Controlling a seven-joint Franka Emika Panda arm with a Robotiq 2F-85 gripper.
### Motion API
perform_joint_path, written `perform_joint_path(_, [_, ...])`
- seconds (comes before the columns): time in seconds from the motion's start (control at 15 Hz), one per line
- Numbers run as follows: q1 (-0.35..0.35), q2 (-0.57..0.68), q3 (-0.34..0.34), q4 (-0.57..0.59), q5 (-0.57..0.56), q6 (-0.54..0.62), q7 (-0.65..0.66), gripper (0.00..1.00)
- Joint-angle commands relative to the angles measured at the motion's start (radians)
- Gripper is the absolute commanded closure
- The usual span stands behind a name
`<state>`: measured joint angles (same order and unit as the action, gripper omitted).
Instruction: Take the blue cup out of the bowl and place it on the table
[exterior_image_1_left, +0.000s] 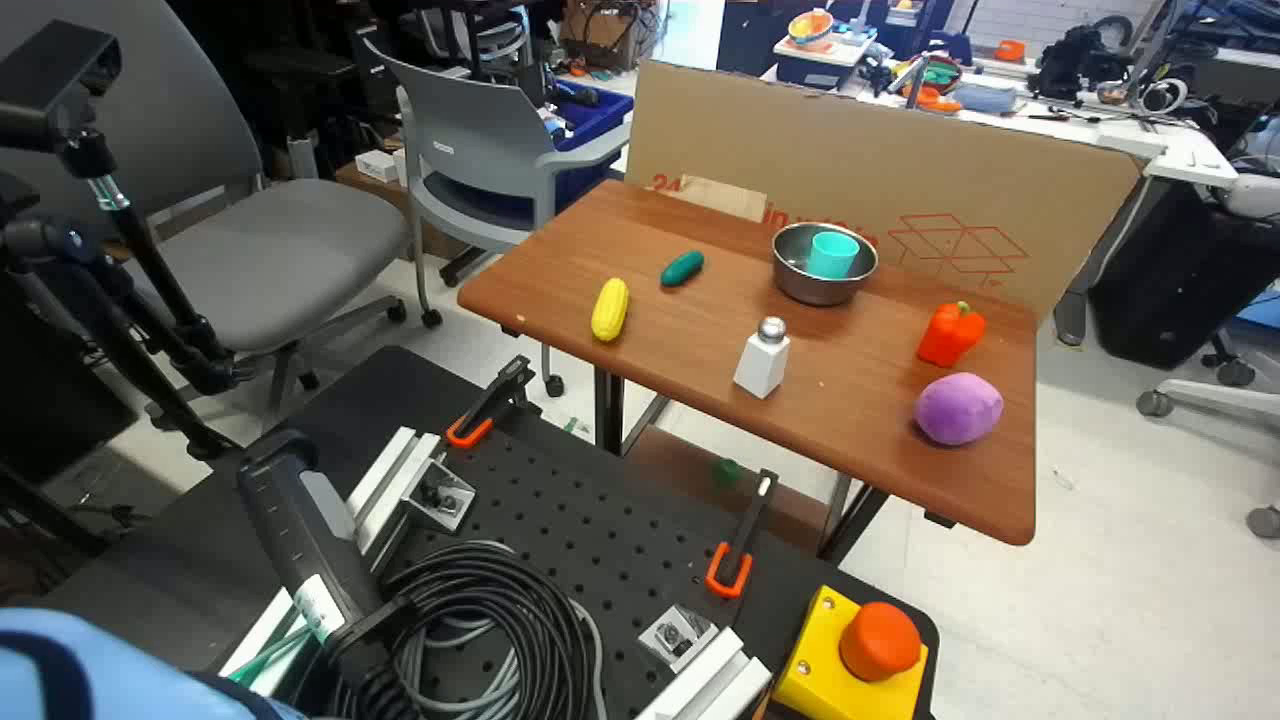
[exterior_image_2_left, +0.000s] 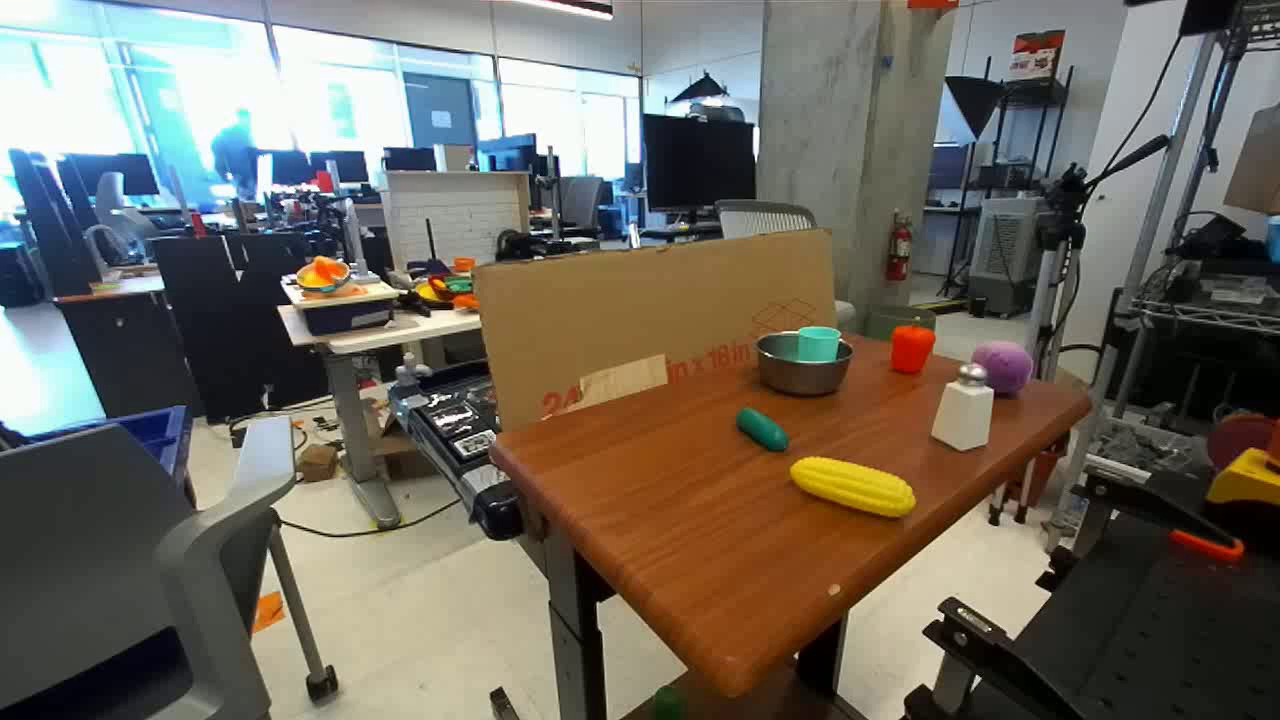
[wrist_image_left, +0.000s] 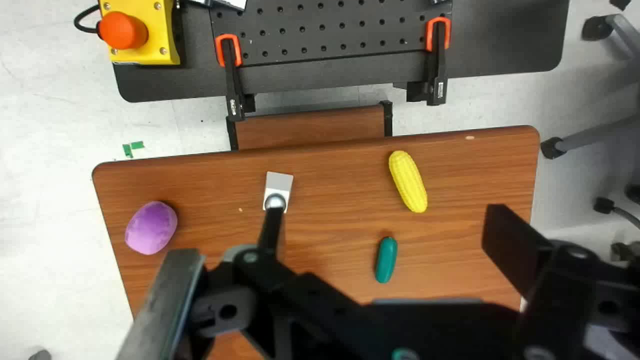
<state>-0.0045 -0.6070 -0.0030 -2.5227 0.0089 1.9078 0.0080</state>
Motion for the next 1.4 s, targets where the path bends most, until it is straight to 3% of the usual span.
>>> perform_joint_path(0.0, [0.000,0.000,0.000,0.002,0.000,-0.002,0.000,0.00])
perform_joint_path(1.2, [-0.007,0.014,0.002,0.000,-0.010,-0.002,0.007,0.00])
perform_joint_path(1.33, [-0.024,0.049,0.006,-0.008,-0.024,0.051,0.039,0.00])
